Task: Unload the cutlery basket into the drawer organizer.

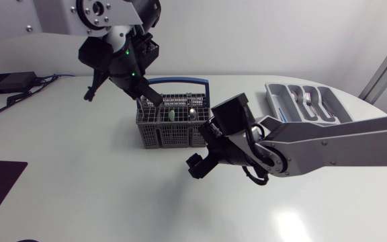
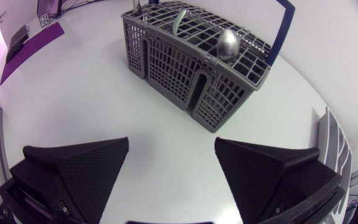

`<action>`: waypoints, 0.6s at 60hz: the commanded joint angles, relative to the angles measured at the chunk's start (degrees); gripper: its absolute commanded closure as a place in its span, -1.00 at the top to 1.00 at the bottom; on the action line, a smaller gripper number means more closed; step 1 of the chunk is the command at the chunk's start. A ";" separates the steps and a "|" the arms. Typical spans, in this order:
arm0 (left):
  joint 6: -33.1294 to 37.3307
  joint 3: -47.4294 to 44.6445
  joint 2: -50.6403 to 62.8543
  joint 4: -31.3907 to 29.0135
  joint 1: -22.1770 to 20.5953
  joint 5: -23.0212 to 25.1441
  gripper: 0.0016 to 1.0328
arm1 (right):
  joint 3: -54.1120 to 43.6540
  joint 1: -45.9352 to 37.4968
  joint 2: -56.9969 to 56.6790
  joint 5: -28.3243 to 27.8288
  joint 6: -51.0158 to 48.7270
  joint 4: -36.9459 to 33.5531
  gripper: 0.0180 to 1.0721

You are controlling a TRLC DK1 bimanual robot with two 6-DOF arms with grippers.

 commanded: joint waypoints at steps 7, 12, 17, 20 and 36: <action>0.71 0.24 -3.03 -0.40 -0.94 0.12 -0.92 | -1.76 0.60 0.83 0.60 -0.67 0.75 0.90; 0.71 -0.20 -3.65 -0.40 -1.03 0.04 -0.92 | -1.76 0.60 0.83 0.69 -0.67 0.75 0.90; 0.71 -0.64 -4.17 -0.40 -1.29 -0.32 -0.92 | -1.76 0.60 0.83 0.69 -0.67 0.75 0.90; 0.71 -1.08 -4.61 -0.31 -1.65 -1.02 -0.92 | -1.76 0.60 0.83 0.69 -0.67 0.83 0.90; 0.01 -2.05 -7.60 -0.23 -2.79 -2.16 -0.92 | -2.38 0.60 -0.49 0.77 -1.29 1.19 0.90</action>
